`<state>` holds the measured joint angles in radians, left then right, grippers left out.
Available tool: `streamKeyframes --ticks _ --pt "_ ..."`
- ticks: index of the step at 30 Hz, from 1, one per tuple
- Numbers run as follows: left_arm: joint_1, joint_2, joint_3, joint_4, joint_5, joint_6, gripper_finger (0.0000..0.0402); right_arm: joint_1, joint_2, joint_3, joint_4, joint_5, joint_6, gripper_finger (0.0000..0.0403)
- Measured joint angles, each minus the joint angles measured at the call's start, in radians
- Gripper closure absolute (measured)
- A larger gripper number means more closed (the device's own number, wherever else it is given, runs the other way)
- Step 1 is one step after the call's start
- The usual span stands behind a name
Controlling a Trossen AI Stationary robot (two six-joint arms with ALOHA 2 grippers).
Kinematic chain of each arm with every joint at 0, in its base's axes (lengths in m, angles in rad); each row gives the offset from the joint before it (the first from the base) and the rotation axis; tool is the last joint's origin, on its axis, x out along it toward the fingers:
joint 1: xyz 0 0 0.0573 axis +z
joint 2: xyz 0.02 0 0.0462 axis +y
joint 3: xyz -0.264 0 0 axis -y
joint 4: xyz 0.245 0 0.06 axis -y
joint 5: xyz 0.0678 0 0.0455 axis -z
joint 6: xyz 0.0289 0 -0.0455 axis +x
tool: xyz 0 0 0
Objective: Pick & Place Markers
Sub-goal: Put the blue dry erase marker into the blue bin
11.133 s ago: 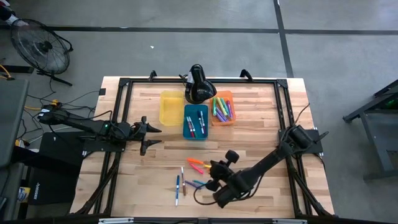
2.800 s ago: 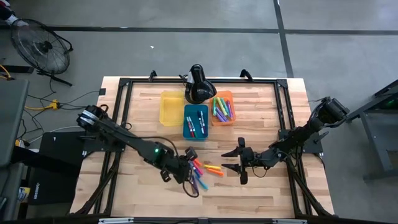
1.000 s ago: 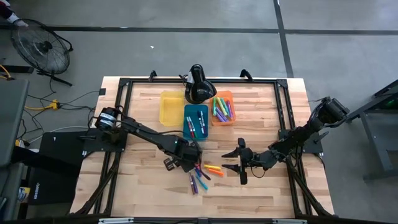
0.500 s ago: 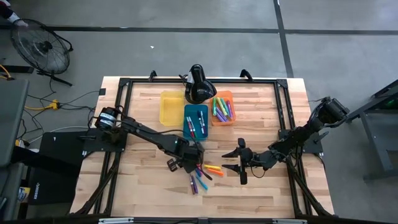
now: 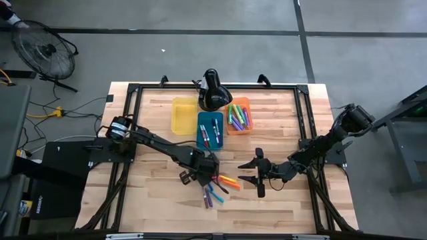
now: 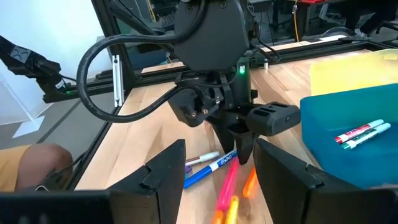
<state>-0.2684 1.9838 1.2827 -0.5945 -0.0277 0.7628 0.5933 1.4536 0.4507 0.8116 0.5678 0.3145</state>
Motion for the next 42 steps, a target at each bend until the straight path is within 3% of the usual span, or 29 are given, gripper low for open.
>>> streamKeyframes --ticks 16,29,42 --pt "0.001 0.004 -0.001 -0.051 0.023 -0.101 0.0250 0.000 0.000 0.000 -0.007 -0.006 0.020 0.0226" --pt "-0.037 0.015 -0.003 -0.067 0.020 -0.113 0.0349 0.000 0.000 0.000 -0.007 -0.014 0.022 0.0226" --pt "-0.039 0.015 -0.004 -0.061 0.022 -0.131 0.0385 0.000 0.000 0.000 -0.007 -0.018 0.026 0.0226"
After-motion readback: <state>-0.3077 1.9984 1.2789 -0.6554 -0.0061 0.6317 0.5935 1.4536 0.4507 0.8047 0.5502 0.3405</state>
